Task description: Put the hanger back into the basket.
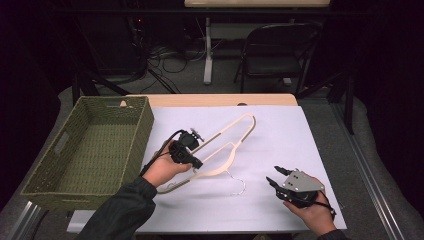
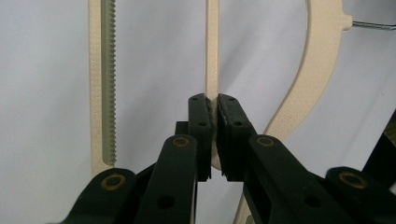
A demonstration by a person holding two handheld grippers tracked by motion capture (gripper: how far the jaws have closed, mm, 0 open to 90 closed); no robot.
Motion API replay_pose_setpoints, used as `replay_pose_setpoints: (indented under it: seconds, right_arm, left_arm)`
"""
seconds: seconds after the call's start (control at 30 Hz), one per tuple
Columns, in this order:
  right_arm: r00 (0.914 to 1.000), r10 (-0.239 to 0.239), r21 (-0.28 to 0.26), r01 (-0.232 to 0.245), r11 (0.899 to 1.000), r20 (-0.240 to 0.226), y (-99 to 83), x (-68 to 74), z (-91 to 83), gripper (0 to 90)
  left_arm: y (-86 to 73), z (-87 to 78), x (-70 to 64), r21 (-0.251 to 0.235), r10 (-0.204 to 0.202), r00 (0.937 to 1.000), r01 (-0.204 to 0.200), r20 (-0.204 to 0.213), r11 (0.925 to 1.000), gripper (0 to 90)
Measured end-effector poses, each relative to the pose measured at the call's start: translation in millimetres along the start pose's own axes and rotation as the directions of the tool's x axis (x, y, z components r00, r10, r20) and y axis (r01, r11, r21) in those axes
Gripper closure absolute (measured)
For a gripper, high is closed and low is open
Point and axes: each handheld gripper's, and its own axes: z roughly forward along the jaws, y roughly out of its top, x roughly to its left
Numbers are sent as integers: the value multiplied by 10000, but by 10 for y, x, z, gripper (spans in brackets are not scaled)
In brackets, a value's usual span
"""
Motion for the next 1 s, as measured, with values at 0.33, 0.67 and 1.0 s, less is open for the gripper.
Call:
replay_pose_setpoints:
  seconds: [0.33,0.67,1.0]
  right_arm:
    - [9845,-1723,8,1725,9850,-325,121,149,130,537]
    - [9629,-2607,257,2630,9645,-697,158,256,132,503]
    - [9348,-3456,112,3476,9376,-822,136,338,202,492]
  left_arm:
    - [50,129,-214,600,884,9953,-906,387,9941,851]
    - [100,218,-365,723,1308,9884,-1365,777,9880,851]
    - [105,300,-410,902,1579,9807,-1686,1150,9815,851]
